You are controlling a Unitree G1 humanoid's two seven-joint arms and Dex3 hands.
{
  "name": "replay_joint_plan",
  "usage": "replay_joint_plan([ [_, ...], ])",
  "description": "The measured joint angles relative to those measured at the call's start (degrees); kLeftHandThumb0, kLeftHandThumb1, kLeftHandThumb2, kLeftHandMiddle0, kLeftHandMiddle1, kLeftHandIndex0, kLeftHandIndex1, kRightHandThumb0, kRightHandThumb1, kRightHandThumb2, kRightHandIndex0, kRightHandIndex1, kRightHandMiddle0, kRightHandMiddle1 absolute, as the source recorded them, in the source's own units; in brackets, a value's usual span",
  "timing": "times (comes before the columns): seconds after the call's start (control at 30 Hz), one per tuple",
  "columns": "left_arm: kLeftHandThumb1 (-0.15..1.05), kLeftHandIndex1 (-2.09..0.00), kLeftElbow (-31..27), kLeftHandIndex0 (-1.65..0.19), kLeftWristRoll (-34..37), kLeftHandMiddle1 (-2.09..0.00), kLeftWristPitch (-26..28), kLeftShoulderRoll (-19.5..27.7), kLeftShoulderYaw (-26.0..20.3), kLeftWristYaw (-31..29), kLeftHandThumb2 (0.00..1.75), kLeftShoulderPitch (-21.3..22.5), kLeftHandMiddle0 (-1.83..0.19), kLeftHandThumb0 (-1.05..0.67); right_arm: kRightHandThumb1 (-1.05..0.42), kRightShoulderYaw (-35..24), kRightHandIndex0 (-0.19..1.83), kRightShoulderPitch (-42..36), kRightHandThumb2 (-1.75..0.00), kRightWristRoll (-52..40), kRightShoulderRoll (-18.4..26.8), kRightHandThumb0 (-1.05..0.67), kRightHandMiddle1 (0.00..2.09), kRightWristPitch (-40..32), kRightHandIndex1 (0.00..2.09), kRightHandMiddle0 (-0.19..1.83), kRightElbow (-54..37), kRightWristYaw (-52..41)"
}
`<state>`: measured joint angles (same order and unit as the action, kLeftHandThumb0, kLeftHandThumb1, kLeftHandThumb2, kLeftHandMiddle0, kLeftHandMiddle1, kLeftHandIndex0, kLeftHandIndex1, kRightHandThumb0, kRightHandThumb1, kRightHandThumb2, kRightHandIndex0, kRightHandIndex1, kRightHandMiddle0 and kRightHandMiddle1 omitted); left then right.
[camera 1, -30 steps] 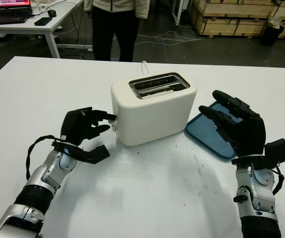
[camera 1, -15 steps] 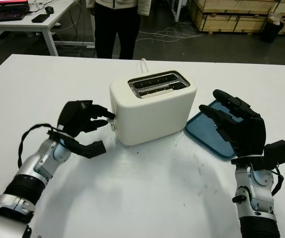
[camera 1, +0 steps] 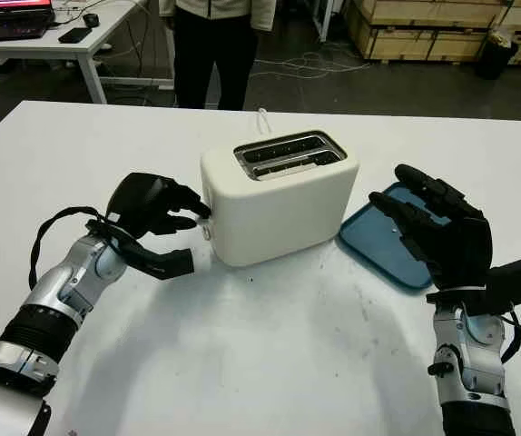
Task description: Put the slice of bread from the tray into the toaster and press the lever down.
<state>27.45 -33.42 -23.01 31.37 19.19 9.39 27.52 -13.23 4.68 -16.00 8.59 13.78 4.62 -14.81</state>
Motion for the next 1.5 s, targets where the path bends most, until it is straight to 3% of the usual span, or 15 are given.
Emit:
replay_joint_plan([
  [0.13,0.83,0.00,-3.0,-1.24,-1.8,-1.15,2.8,0.4,0.8,-0.5,0.01,-0.4,-0.90,-0.27,-0.92,-0.4,0.97,-1.1,-0.20,-0.7,0.2,-0.25,0.00,0.0,0.00,0.82,-0.8,-0.9],
  [0.2,0.73,0.00,-7.6,-1.23,-6.9,-0.61,7.1,1.7,2.3,-2.9,0.00,0.2,-0.99,-0.06,-0.92,-0.7,0.98,-1.8,-0.19,-0.8,0.4,-0.26,0.00,0.0,0.01,0.82,-1.8,-1.2],
  [0.23,0.69,-0.01,-9.8,-1.24,-9.3,-0.49,9.8,1.8,3.1,-4.9,0.01,0.7,-1.06,0.08,-0.92,-0.8,0.98,-2.2,-0.19,-0.8,0.4,-0.27,0.00,0.0,0.01,0.82,-2.3,-1.2],
  [0.3,0.67,-0.01,-11.6,-1.27,-13.2,-0.88,16.1,-0.2,4.8,-6.7,0.01,1.7,-1.06,0.03,-0.92,-0.8,0.98,-2.9,-0.18,-0.6,0.8,-0.26,0.00,-0.3,0.00,0.82,-2.8,-1.2],
  [0.37,0.74,0.00,-10.2,-1.19,-14.0,-1.04,21.0,-3.7,4.8,-6.3,0.03,1.7,-0.99,-0.08,-0.92,-0.8,0.97,-3.3,-0.18,-0.3,1.6,-0.25,0.00,-1.0,0.00,0.82,-2.9,-1.0],
  [0.47,0.84,0.00,-7.3,-1.10,-14.8,-0.88,25.3,-7.0,4.9,-6.2,0.03,2.7,-0.99,-0.20,-0.92,-0.6,0.97,-3.3,-0.19,0.0,2.0,-0.26,0.00,-1.6,0.00,0.81,-3.0,-1.1],
  [0.53,0.81,-0.02,-7.0,-1.12,-14.9,-0.86,27.5,-8.0,4.9,-6.3,0.01,3.2,-0.99,-0.20,-0.92,-0.6,0.97,-3.3,-0.19,0.0,2.3,-0.28,0.00,-1.6,0.01,0.81,-3.2,-1.2],
  [0.67,0.71,-0.02,-7.5,-1.15,-15.4,-1.04,28.0,-7.8,5.2,-6.5,0.00,3.6,-1.00,-0.16,-0.92,-0.3,0.97,-3.3,-0.21,0.0,2.7,-0.25,0.00,-1.6,0.00,0.80,-3.2,-1.2],
  [0.93,0.72,-0.01,-7.6,-1.17,-15.5,-0.98,27.9,-5.8,7.4,-6.7,0.00,4.6,-1.00,-0.12,-0.92,0.4,0.97,-3.3,-0.21,0.0,2.6,-0.26,0.00,-1.6,0.00,0.81,-3.2,-1.2],
  [1.03,0.71,-0.01,-7.7,-1.20,-15.5,-1.07,28.0,-5.6,8.0,-6.7,0.01,4.6,-0.96,-0.18,-0.92,0.4,0.97,-3.3,-0.21,0.1,2.6,-0.26,0.00,-1.6,0.00,0.81,-3.2,-1.2],
  [1.13,0.80,-0.01,-10.1,-1.18,-15.4,-0.98,29.4,-5.2,8.0,-7.6,0.03,3.8,-0.88,-0.23,-0.92,0.4,0.97,-3.3,-0.21,0.1,2.6,-0.26,0.01,-1.6,0.00,0.81,-3.3,-1.1],
  [1.2,0.88,0.00,-11.6,-1.11,-15.1,-0.62,31.0,-5.3,8.0,-7.8,0.01,3.0,-0.91,-0.21,-0.92,0.5,0.97,-3.3,-0.20,0.5,2.6,-0.27,0.01,-1.6,0.00,0.82,-3.3,-0.9],
  [1.27,0.88,-0.02,-11.2,-1.12,-15.0,-0.42,31.5,-5.6,8.0,-7.8,0.00,2.8,-1.03,-0.19,-0.92,0.5,0.96,-3.3,-0.20,1.3,2.6,-0.28,0.00,-1.6,0.00,0.81,-3.3,-0.5],
  [1.33,0.87,-0.02,-10.4,-1.16,-15.0,-0.64,31.6,-6.2,8.0,-7.8,0.00,2.8,-0.97,-0.19,-0.92,0.5,0.96,-3.3,-0.20,1.4,2.6,-0.28,0.00,-1.7,0.00,0.81,-3.3,-0.5],
  [1.5,0.90,-0.03,-11.2,-1.08,-15.0,-0.53,32.3,-6.1,8.0,-7.8,0.01,2.4,-0.88,-0.21,-0.92,0.7,0.96,-3.3,-0.20,1.4,2.6,-0.27,0.00,-1.8,0.01,0.82,-3.2,-0.6],
])
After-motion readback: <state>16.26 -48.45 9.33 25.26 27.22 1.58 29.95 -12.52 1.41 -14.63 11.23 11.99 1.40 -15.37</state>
